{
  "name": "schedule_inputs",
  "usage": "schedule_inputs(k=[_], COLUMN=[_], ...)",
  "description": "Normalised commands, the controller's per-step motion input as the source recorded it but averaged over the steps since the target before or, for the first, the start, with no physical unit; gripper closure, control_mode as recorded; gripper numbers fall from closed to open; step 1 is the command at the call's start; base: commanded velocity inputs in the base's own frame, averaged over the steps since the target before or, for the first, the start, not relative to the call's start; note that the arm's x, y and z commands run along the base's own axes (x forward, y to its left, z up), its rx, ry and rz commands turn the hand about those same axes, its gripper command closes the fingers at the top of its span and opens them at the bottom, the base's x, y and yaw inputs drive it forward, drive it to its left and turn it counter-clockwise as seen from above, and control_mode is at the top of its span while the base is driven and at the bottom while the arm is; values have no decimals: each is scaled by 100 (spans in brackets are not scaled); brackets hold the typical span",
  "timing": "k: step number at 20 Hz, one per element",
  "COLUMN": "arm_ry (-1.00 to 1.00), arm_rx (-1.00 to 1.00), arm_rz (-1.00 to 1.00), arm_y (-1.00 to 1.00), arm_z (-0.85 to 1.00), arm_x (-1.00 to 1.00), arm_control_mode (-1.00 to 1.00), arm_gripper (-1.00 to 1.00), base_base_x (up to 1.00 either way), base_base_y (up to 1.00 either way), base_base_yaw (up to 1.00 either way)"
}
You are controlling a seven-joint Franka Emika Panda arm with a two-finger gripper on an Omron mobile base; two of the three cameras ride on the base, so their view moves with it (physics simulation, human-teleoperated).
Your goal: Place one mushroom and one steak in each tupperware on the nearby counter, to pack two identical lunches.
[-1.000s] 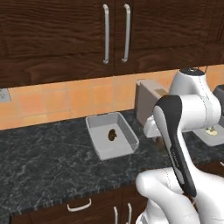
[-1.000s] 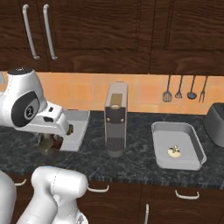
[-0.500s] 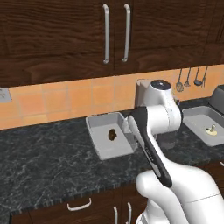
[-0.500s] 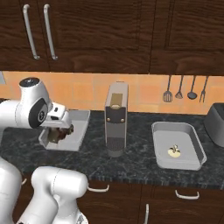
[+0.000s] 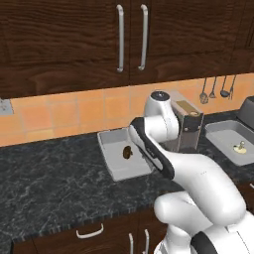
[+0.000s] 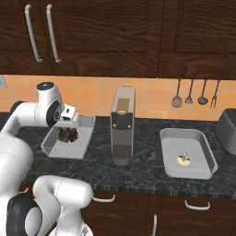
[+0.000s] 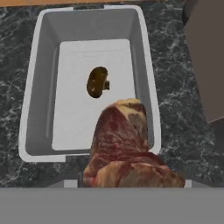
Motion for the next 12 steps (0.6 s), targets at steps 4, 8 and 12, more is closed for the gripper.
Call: schedule_inputs(k=[4,8,12], arm_ry=[12,-2,-2], arm_rx=[-1,-1,-1], arm_rz=[0,1,0], arm_y=[0,8,0], arm_z=[-38,-30,-57], arm_x=[75,52,42], arm_control_mode=[-100,-100,-100], arm_gripper=[100,100,100], base_base_x=[0,0,0], base_base_y=[0,0,0], base_base_yaw=[0,0,0])
